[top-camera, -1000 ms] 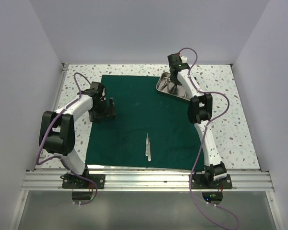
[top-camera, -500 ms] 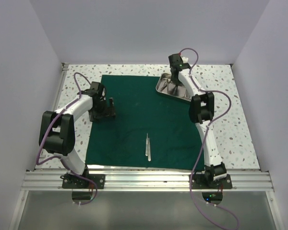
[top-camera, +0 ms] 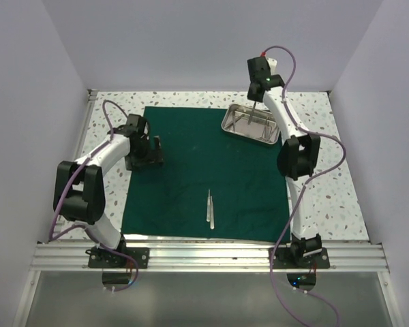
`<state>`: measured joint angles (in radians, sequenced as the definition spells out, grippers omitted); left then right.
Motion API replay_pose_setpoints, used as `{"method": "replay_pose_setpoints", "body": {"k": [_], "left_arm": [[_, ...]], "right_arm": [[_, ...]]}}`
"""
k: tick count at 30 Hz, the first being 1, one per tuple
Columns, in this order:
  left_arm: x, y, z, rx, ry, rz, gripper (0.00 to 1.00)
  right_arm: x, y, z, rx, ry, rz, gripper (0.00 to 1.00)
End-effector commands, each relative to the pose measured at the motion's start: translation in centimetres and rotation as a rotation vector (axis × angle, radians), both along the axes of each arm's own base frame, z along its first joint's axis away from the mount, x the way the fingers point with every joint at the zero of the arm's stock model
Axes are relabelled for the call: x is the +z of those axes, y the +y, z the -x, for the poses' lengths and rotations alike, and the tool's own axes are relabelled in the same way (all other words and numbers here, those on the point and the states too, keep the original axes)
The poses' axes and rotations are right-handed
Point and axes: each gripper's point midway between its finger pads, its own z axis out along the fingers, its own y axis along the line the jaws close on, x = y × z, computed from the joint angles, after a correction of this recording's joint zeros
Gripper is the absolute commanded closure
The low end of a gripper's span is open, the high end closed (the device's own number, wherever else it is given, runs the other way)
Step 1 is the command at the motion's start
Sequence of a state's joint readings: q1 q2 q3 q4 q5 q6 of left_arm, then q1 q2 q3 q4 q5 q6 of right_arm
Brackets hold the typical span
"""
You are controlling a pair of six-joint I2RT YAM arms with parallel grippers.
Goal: Open and lay out the surgical kit
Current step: Pick up the medical item from the container, then place the medical item in the surgical kit.
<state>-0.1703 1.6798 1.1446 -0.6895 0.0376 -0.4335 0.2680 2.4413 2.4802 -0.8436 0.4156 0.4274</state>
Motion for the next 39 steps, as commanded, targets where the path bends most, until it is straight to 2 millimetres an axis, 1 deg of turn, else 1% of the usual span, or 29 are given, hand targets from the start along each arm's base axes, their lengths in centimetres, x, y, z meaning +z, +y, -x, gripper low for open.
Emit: {"method": "replay_pose_setpoints", "body": {"k": [1,3,4,6,7,9,10,11,12,13,14,15,16,17,18,19,21,22,24,25,27,28,32,34,37,39], "left_arm": [[2.9,0.2,-1.3,-0.008,-0.093,0.003,0.04],[3.2,0.2,-1.2,-0.010,-0.104,0.009,0.04],[3.3,0.1,-1.3,-0.012,-0.110,0.012,0.04],[3.4,0.1,-1.1,-0.013,-0.116,0.014,0.04],[3.5,0.0,-1.1,-0.013,-0.121,0.016,0.04],[3.7,0.1,-1.0,-0.013,-0.128,0.016,0.04],[3.8,0.1,-1.1,-0.012,-0.139,0.016,0.04],[3.9,0.1,-1.1,-0.012,-0.143,0.017,0.04],[3.8,0.1,-1.0,-0.012,-0.141,0.018,0.04],[3.8,0.1,-1.0,-0.009,-0.144,0.018,0.04],[3.9,0.1,-1.0,-0.010,-0.148,0.017,0.04],[3.8,0.1,-1.0,-0.008,-0.146,0.017,0.04],[3.8,0.1,-1.0,-0.008,-0.149,0.018,0.04],[4.0,0.1,-1.0,-0.008,-0.152,0.018,0.04],[4.1,0.1,-1.1,-0.008,-0.157,0.019,0.04],[4.1,0.1,-1.1,-0.007,-0.155,0.019,0.04],[4.4,0.0,-1.1,-0.010,-0.161,0.024,0.04],[4.4,-0.1,-1.2,-0.011,-0.163,0.026,0.04],[4.5,-0.2,-1.2,-0.013,-0.166,0.029,0.04],[4.5,-0.2,-1.2,-0.013,-0.165,0.028,0.04],[4.6,-0.3,-1.4,-0.013,-0.166,0.026,0.04],[4.7,-0.2,-1.4,-0.010,-0.170,0.024,0.04],[5.6,-0.2,-2.1,-0.003,-0.193,0.016,0.04],[6.0,-0.2,-2.5,0.000,-0.200,0.016,0.04],[7.2,-0.3,-3.9,0.014,-0.233,0.015,0.04],[8.3,-0.6,-5.2,0.021,-0.264,0.025,0.03]], "right_arm": [[6.1,0.0,1.2,0.018,-0.091,-0.033,1.00],[7.0,0.3,2.1,0.024,-0.089,-0.050,1.00],[7.8,0.3,3.0,0.028,-0.090,-0.059,1.00],[8.1,1.3,4.3,0.044,-0.080,-0.078,1.00],[8.4,1.5,5.7,0.053,-0.068,-0.088,1.00],[8.3,3.7,7.5,0.092,-0.048,-0.139,1.00],[7.4,4.3,9.3,0.107,-0.011,-0.143,1.00],[7.2,6.7,10.8,0.156,0.000,-0.155,1.00],[6.6,8.3,12.2,0.186,0.021,-0.163,1.00],[4.3,10.7,14.8,0.238,0.086,-0.141,1.00],[4.5,11.8,16.4,0.262,0.086,-0.157,1.00],[3.7,13.1,17.8,0.270,0.107,-0.182,1.00],[1.0,14.3,20.6,0.297,0.176,-0.171,1.00],[0.9,15.3,21.6,0.311,0.169,-0.205,1.00],[0.2,16.5,23.0,0.315,0.193,-0.256,1.00],[-1.9,17.2,25.3,0.335,0.247,-0.241,1.00],[-3.1,18.0,27.1,0.352,0.282,-0.241,1.00],[-4.3,18.4,28.6,0.379,0.319,-0.225,1.00],[-5.6,18.9,29.9,0.404,0.353,-0.202,1.00],[-6.7,18.9,31.1,0.417,0.383,-0.184,1.00],[-7.7,19.1,32.1,0.421,0.402,-0.188,1.00],[-8.6,19.0,32.9,0.425,0.424,-0.185,1.00],[-9.5,19.2,34.0,0.430,0.449,-0.181,1.00],[-9.8,19.7,34.6,0.452,0.460,-0.175,1.00],[-9.9,19.8,35.4,0.468,0.476,-0.177,1.00],[-9.9,19.8,35.8,0.483,0.487,-0.182,1.00]]}}
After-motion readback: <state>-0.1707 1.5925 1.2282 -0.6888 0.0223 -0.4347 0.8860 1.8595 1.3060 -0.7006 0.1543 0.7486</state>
